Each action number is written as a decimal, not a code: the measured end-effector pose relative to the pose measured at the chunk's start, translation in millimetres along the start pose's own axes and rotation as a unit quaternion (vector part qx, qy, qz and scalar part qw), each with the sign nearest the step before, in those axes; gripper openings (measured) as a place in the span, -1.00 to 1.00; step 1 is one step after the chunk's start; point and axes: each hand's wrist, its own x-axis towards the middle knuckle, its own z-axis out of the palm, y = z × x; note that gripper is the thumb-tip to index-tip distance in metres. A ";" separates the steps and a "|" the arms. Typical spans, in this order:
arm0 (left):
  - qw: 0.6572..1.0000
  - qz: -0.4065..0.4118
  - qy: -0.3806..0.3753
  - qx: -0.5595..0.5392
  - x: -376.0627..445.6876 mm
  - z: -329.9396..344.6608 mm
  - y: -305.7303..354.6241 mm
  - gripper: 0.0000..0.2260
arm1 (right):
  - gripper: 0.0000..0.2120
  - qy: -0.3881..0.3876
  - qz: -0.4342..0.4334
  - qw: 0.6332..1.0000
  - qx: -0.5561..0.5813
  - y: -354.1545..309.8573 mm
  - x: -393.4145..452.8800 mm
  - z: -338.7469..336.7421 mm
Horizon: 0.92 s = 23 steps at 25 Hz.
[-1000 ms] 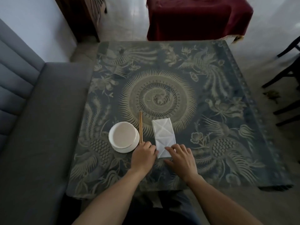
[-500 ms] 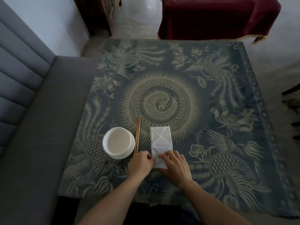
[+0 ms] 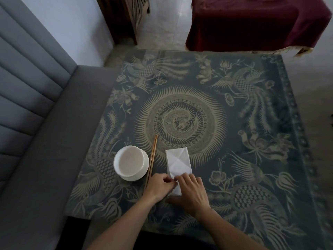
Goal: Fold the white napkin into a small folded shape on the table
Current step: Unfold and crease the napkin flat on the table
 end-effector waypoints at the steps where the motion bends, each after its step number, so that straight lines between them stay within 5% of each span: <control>1: 1.000 0.009 -0.006 -0.013 -0.4 0.1 6.6 -0.87 | -0.37 0.015 0.006 1.000 0.009 1.2 0.0 -1.1; 7: 0.996 0.051 -0.007 -0.068 2.2 1.9 34.8 -0.95 | -0.82 0.064 0.083 0.992 0.073 13.3 0.4 -12.8; 10: 0.992 0.092 0.005 -0.082 4.3 7.7 40.7 -0.90 | -0.87 0.106 0.211 0.953 0.188 19.0 2.9 -18.2; 15: 0.949 0.174 0.101 0.242 6.0 20.0 24.0 -0.77 | -0.91 0.107 0.378 0.837 0.381 42.5 9.2 -27.9; 23: 0.896 0.185 0.112 0.387 20.2 29.4 26.0 -0.58 | -0.79 0.126 0.440 0.809 0.370 80.5 -9.5 -31.6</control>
